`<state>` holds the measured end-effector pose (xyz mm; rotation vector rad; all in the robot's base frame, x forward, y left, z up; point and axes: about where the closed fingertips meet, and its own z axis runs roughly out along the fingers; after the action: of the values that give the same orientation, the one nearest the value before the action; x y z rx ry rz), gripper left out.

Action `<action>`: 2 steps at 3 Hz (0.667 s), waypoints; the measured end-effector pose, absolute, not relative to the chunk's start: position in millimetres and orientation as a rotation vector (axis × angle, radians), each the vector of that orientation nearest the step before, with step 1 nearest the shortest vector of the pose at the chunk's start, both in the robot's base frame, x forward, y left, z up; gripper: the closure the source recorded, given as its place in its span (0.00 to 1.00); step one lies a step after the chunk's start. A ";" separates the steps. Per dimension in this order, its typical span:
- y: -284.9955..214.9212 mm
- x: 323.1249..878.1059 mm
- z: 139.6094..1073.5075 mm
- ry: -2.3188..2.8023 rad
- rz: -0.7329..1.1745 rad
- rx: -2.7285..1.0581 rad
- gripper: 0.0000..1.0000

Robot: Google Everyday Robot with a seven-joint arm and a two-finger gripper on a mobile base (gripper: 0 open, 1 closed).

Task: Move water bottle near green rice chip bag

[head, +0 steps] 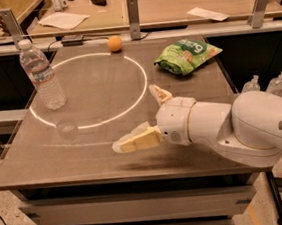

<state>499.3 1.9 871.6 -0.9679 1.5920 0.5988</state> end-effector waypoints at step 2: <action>8.6 503.7 875.9 1.590 0.589 -0.918 0.00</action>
Offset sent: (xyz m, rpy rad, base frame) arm 0.0081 0.0124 0.0088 0.0802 -0.0044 -0.0893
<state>503.7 8.6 875.9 -0.9179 1.5903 0.5893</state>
